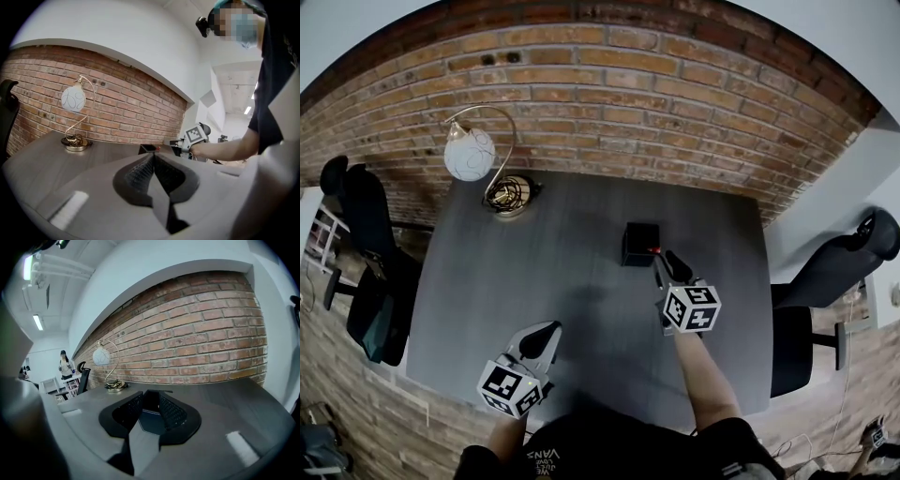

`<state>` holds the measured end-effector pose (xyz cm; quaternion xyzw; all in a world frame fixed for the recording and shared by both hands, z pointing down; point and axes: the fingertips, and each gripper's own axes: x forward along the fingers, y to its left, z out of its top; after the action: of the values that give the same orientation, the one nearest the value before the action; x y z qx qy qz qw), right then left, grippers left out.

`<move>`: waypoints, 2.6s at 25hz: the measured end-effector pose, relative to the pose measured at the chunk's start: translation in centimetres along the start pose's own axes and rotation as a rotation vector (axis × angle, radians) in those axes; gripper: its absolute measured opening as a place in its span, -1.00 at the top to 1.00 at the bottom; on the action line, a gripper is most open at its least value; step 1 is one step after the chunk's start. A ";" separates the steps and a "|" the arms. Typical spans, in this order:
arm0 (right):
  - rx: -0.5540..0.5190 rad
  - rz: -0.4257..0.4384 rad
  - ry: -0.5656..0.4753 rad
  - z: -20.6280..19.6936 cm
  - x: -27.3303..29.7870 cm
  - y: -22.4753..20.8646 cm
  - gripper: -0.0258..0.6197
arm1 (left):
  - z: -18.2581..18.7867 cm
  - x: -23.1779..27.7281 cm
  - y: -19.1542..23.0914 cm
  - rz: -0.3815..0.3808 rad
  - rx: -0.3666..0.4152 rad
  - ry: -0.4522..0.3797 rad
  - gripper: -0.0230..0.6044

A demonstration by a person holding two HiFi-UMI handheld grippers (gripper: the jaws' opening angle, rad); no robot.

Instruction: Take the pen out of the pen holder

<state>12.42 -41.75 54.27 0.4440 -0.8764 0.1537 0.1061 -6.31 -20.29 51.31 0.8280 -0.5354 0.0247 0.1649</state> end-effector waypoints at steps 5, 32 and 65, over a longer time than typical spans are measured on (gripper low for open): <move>-0.007 -0.021 0.044 -1.5 1.7 -0.9 0.66 | -0.3 0.5 0.6 0.006 -0.009 0.014 0.76; -0.044 -0.054 0.066 -2.3 4.5 -2.4 0.73 | -1.5 1.8 1.4 0.009 -0.022 0.058 0.75; -0.083 -0.020 -0.124 7.1 -4.2 1.0 0.75 | 1.0 -1.9 -1.6 -0.022 0.028 -0.050 0.76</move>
<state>13.72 -40.68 46.17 0.4565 -0.8824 0.0884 0.0714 -5.84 -18.39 49.54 0.8365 -0.5297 0.0095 0.1402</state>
